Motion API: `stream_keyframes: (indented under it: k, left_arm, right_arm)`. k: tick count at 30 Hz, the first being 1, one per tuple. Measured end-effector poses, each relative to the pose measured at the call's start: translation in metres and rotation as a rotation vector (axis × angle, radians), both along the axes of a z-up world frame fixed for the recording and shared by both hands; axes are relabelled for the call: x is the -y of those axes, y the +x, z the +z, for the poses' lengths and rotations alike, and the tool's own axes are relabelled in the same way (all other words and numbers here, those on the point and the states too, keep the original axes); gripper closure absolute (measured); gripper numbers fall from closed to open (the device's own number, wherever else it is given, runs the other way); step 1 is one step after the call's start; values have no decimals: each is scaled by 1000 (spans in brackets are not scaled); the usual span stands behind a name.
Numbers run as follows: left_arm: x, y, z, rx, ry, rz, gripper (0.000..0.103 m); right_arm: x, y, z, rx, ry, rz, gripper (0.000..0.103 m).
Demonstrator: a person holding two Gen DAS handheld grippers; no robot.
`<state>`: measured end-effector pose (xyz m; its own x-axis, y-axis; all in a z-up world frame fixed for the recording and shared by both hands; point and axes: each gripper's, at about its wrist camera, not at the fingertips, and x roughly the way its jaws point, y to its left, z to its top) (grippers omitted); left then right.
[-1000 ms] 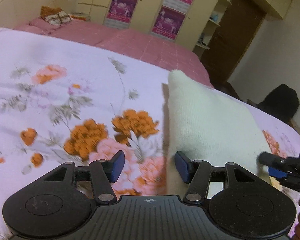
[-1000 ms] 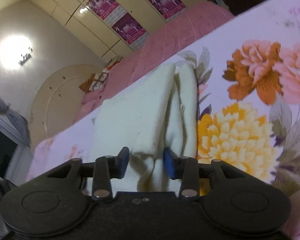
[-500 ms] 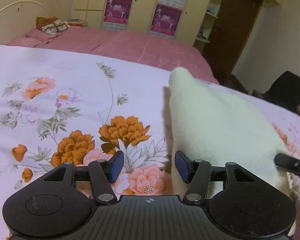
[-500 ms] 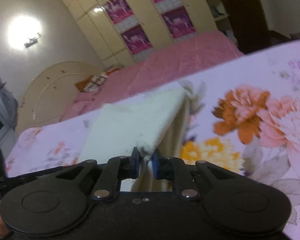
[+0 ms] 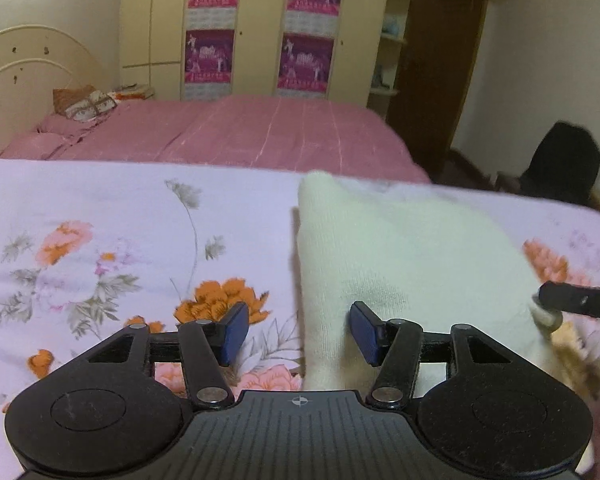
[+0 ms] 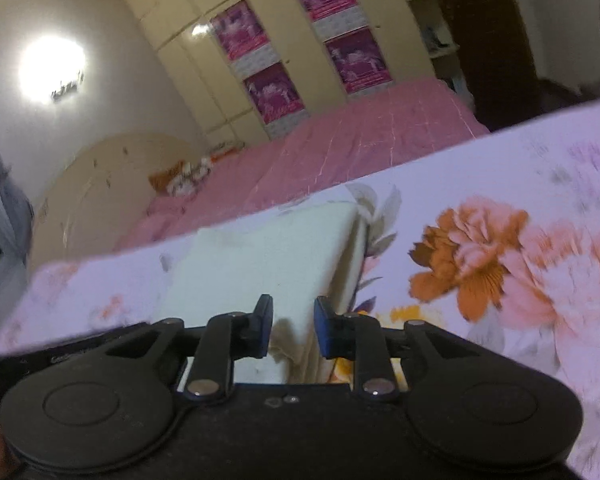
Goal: Fold small clothes
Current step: 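Move both open tools to the end of the cream sweater stack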
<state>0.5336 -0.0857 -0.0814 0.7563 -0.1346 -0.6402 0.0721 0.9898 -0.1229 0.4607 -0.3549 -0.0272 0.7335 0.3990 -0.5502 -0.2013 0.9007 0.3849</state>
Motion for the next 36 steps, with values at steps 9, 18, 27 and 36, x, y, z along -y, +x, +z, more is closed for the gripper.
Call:
stream_keyframes:
  k: [9, 18, 27, 36]
  left_arm:
    - [-13, 37, 34, 90, -36, -16, 47]
    - [3, 57, 18, -2, 81, -86, 39]
    - [-10, -47, 11, 5, 29, -141, 39]
    - [-3, -93, 6, -24, 77, -142, 39]
  right_arm:
    - [-7, 25, 10, 21, -146, 42, 81]
    - [-25, 65, -23, -80, -269, 6, 76]
    - [-18, -23, 0, -23, -163, 94, 77]
    - [-33, -63, -20, -108, -217, 136, 68]
